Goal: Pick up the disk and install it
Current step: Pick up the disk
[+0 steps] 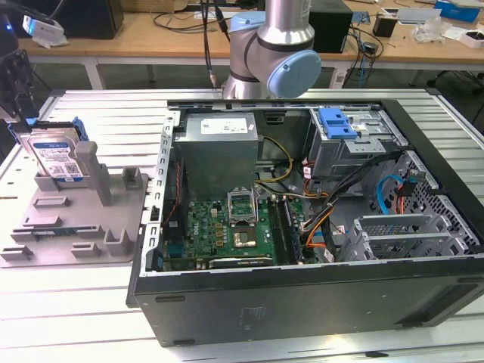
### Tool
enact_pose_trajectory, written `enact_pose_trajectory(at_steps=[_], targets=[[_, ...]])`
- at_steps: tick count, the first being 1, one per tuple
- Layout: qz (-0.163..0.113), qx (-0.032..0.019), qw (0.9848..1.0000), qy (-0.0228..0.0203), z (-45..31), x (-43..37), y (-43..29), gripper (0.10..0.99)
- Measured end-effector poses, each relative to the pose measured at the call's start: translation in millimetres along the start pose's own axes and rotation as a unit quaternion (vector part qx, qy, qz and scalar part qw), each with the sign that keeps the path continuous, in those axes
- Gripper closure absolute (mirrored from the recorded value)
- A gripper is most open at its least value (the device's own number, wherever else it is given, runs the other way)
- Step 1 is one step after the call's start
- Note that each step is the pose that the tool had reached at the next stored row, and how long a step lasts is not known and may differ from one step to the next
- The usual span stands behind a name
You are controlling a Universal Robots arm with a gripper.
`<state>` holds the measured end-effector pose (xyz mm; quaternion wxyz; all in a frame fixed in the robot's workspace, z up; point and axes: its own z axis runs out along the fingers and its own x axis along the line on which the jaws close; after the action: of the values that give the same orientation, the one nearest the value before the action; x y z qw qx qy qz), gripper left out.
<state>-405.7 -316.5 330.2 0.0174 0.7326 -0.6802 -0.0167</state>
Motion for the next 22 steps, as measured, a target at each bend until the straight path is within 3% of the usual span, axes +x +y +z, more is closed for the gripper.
enact_pose_trajectory(at_steps=[22], targets=[[0.001, 0.0000, 1.0000, -0.0001, 11.1, 0.3, -0.8, 0.604]])
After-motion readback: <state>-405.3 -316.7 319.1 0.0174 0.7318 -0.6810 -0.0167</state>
